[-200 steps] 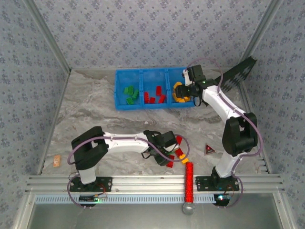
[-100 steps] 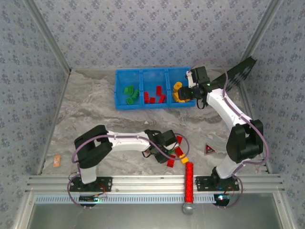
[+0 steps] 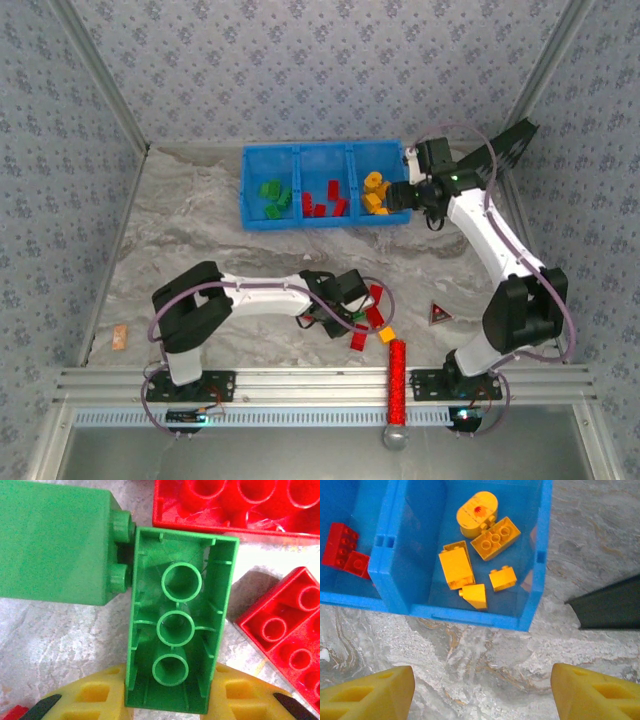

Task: Sort the legos into containers by color
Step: Pick up the lego from the middle-left of the table, then place the lego in the container.

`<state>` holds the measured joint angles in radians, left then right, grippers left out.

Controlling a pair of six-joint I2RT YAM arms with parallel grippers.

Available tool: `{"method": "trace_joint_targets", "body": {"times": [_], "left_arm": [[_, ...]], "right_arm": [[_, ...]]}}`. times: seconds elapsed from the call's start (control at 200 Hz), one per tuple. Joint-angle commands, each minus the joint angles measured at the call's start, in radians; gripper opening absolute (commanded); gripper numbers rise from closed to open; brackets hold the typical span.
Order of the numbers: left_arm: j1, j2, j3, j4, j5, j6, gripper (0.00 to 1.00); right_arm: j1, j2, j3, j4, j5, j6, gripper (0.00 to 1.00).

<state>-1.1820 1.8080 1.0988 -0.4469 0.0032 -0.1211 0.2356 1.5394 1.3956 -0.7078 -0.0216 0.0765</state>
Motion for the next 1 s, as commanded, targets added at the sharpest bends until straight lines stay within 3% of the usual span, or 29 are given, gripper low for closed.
{"method": "trace_joint_targets", "body": {"times": [0.0,0.25,0.555,0.72,0.995], "left_arm": [[0.014,-0.067,-0.015,0.042,0.013,-0.003,0.26],[0.085,-0.268,-0.022,-0.058,-0.049,0.001,0.22],[0.379,-0.466,0.047,-0.078,-0.167,0.013,0.21],[0.566,-0.402,0.181,-0.078,-0.177,-0.047,0.21],[0.771,-0.108,0.440,-0.169,-0.148,-0.120,0.21]], "right_arm": [[-0.017,-0.036,-0.065,-0.026,-0.027,0.039,0.74],[-0.020,-0.104,-0.232,0.004,-0.105,0.110,0.73],[0.051,-0.178,-0.407,0.045,-0.159,0.239,0.73],[0.112,-0.162,-0.436,0.033,-0.155,0.288,0.75],[0.215,-0.129,-0.475,0.062,-0.135,0.374,0.74]]}}
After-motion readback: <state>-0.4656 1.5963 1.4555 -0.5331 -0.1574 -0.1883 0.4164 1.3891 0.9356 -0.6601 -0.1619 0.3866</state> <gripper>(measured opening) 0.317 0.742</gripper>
